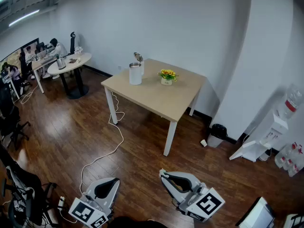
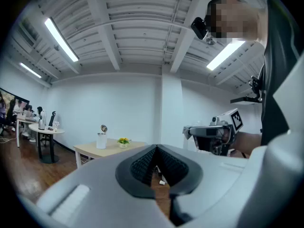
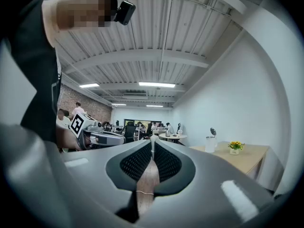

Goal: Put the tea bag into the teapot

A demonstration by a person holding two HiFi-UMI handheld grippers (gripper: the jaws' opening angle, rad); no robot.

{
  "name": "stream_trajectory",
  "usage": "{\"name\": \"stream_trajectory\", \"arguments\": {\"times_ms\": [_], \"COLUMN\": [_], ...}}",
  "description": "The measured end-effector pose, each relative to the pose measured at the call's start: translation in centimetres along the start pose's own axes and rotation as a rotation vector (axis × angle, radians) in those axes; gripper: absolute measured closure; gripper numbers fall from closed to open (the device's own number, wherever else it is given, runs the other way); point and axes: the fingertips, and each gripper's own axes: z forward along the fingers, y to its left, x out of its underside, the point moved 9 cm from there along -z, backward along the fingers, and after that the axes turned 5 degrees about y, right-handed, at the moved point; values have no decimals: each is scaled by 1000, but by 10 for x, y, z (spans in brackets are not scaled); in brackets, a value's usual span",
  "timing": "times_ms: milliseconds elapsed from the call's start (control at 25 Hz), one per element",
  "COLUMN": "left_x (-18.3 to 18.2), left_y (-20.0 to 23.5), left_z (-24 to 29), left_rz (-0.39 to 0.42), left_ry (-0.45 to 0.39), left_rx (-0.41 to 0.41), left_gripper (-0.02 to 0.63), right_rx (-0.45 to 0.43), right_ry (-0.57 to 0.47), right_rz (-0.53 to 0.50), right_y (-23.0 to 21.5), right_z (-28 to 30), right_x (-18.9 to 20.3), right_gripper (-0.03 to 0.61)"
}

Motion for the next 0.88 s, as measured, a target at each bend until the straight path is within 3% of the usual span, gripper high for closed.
{"name": "stream_trajectory", "arguments": {"times_ms": [400, 880], "left_x": [-2, -20], "left_y": [33, 147], "left_z": [40, 87], "left_rz": [-8, 7], "left_ry": [-6, -7], "left_rx": [18, 56], "left_gripper": [609, 609], "right_rx": [31, 75], "right_ry": [31, 58], "right_rz": [3, -10], "right_y": [-42, -96], "right_z": [26, 129], "right_x": [13, -6], "right_gripper": [557, 557]}}
